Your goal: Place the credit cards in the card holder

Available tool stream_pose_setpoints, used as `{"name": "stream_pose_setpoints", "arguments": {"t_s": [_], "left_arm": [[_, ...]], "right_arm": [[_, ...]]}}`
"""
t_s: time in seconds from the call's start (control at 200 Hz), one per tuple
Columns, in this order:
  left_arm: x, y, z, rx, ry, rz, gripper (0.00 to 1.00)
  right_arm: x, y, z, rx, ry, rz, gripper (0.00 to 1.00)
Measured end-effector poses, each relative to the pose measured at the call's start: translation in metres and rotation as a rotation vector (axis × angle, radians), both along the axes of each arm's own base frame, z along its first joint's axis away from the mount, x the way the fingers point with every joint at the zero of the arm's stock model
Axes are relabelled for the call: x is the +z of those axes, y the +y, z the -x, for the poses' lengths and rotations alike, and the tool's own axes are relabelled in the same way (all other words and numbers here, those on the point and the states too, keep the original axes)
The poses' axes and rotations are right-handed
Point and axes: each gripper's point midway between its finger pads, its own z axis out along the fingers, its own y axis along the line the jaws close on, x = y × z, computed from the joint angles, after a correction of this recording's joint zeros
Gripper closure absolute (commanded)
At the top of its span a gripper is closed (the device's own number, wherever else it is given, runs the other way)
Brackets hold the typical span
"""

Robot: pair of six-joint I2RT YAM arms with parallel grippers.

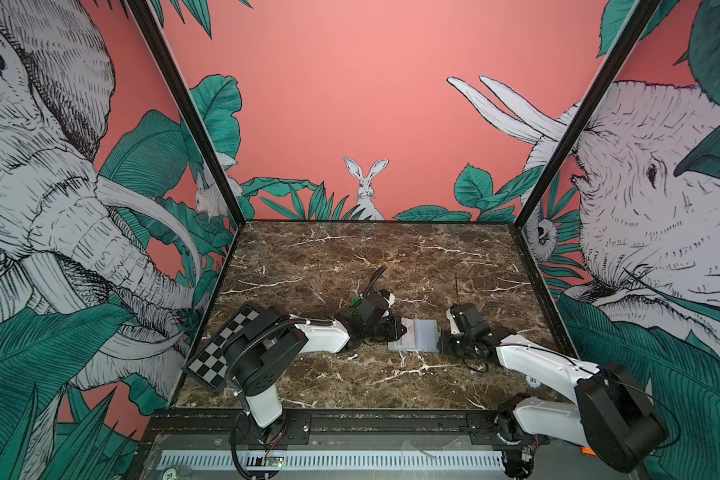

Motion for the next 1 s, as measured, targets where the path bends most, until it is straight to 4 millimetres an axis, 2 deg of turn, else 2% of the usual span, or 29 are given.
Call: {"name": "stream_pose_setpoints", "arguments": {"t_s": [0.455, 0.775, 1.0], "left_arm": [[0.000, -0.016, -0.004, 0.009, 0.084, 0.026, 0.99], [-0.009, -0.006, -0.006, 0.027, 0.132, -0.010, 1.00], [-0.008, -0.002, -0.010, 0.025, 0.151, 0.001, 1.00]], "right_arm": [[0.000, -0.002, -0.001, 0.006, -0.005, 0.009, 0.83], [-0.001, -0.002, 0.000, 0.011, -0.005, 0.012, 0.83], [-0.001, -0.002, 0.000, 0.012, -0.004, 0.011, 0.83]]}}
